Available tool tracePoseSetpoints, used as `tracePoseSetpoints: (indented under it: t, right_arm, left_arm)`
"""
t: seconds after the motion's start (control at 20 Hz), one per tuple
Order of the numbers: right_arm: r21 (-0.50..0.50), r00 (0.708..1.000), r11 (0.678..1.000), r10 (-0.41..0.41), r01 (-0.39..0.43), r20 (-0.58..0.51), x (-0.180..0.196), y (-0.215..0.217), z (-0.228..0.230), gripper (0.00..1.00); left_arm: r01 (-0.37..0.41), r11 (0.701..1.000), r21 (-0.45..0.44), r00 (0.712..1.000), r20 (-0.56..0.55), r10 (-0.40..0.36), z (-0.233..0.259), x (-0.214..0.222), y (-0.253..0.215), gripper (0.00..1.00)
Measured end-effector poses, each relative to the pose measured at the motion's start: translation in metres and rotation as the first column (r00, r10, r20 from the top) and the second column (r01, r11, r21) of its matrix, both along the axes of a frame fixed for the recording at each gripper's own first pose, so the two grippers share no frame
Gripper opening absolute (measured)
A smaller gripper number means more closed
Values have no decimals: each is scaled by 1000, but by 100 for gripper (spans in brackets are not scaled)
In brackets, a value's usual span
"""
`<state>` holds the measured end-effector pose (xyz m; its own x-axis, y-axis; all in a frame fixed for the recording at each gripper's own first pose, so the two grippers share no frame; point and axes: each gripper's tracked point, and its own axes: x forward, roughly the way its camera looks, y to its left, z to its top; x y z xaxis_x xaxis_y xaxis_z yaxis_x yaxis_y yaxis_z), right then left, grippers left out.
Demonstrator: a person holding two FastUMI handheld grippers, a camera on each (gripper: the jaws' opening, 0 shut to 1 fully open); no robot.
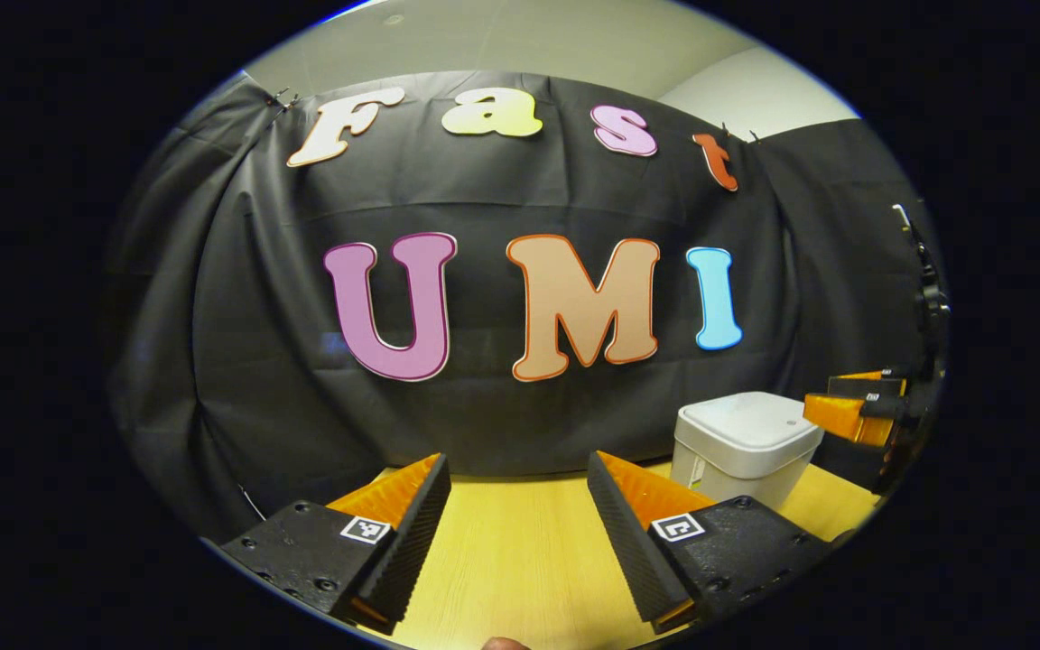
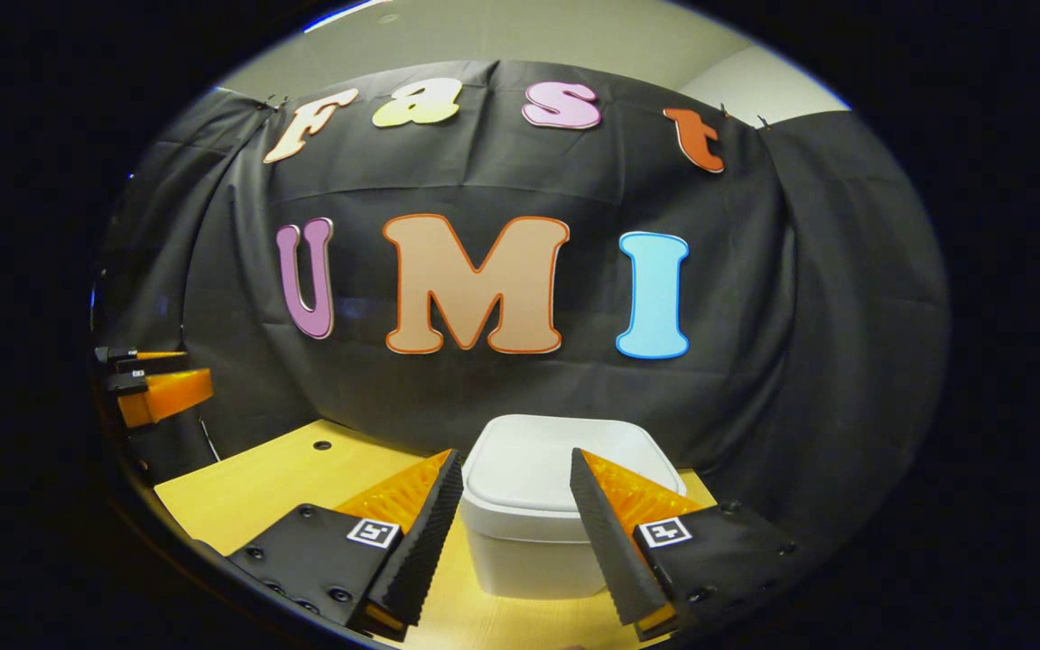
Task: Press the lid of the desktop garbage bin to open it, pick up the crumpled paper on the desktop and throw it into the bin, then pick up the pop can on the desktop and drop it into the bin, and finally close the garbage bin lid.
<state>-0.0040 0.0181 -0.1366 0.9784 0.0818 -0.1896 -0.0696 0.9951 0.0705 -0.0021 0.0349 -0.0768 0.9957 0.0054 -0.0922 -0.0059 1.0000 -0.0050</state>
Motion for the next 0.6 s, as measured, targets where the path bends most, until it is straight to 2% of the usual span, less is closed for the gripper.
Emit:
tracePoseSetpoints:
  t: [0.1,0.35,0.55,0.6]
  right_arm:
    - [-3,1000,1000,14,-14,6,-9,10,0,82]
    - [-8,1000,1000,30,-30,-1,-17,28,-5,81]
    - [-6,999,999,32,-32,2,-18,31,-5,99]
    - [-4,1000,999,31,-31,2,-18,31,-4,99]
  left_arm:
    - [4,1000,11,1000,16,-5,4,-2,-2,95]
    - [-8,1000,7,999,32,8,5,-5,0,93]
    - [-20,1000,3,999,28,20,3,-8,3,93]
    - [-24,1000,8,999,29,24,2,-9,3,93]
